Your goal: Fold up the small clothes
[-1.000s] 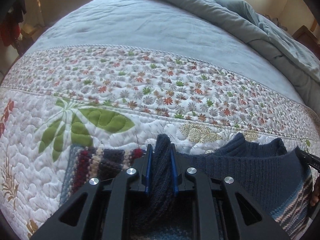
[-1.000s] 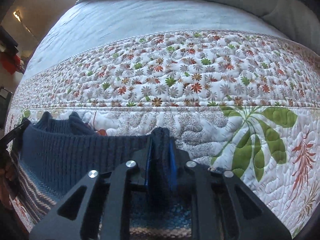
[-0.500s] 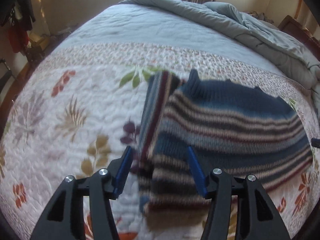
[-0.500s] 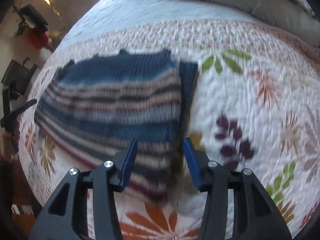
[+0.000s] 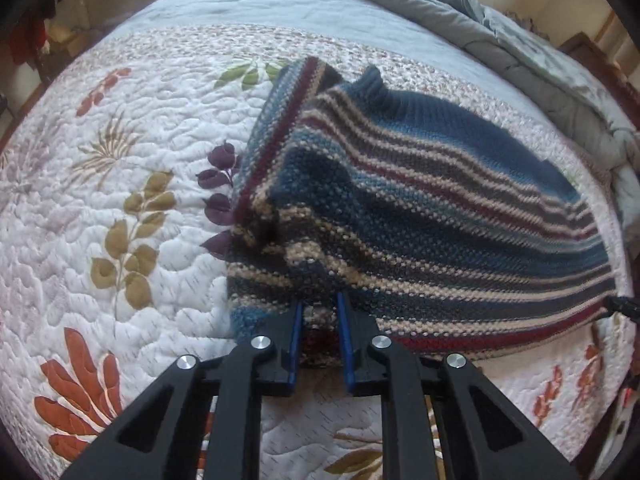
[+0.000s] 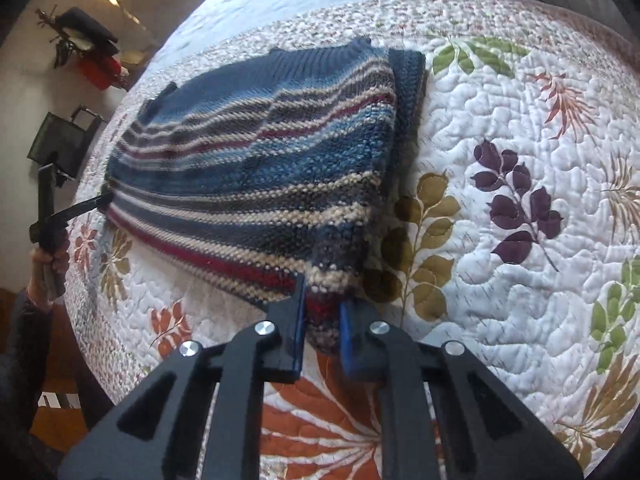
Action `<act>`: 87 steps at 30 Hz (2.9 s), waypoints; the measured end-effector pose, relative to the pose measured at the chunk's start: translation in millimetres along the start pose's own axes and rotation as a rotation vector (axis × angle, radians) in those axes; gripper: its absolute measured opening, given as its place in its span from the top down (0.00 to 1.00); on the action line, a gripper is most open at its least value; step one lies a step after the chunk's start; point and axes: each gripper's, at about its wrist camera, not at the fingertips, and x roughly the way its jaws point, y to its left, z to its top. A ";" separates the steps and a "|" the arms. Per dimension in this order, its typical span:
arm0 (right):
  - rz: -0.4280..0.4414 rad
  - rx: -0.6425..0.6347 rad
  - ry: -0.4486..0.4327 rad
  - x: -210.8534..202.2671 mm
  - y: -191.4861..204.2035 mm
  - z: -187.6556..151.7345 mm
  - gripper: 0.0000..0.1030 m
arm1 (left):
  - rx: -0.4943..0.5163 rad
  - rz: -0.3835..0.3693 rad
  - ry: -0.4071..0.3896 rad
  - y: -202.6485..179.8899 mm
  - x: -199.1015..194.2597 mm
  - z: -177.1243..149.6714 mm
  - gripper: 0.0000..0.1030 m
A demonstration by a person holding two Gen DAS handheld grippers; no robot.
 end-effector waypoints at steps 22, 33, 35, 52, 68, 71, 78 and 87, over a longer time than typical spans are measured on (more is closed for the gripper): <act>-0.003 0.108 -0.031 -24.1 -19.3 -9.7 0.27 | -0.061 0.002 0.011 33.1 -22.4 2.3 0.28; 0.118 0.226 0.010 27.7 -44.9 -0.9 0.27 | -0.104 -0.084 0.056 24.7 20.2 19.9 0.26; 0.142 0.214 0.003 30.2 -40.6 1.0 0.29 | -0.110 -0.107 0.061 16.3 23.5 23.1 0.26; 0.142 0.113 -0.023 -3.0 -8.6 -2.3 0.84 | -0.130 -0.131 0.059 -19.4 -11.7 18.0 0.77; 0.077 0.107 0.013 -81.1 -35.1 -106.8 0.84 | 0.005 -0.176 0.127 -81.7 -75.6 -87.4 0.76; 0.070 0.126 0.007 -92.8 -38.4 -129.6 0.84 | 0.027 -0.180 0.138 -86.5 -84.8 -107.8 0.76; 0.079 0.155 -0.005 -98.0 -40.6 -169.9 0.84 | 0.023 -0.158 0.143 -90.7 -89.2 -132.3 0.75; 0.092 0.253 0.001 -76.9 -62.5 -209.0 0.84 | -0.002 -0.126 0.170 -69.3 -72.9 -169.7 0.73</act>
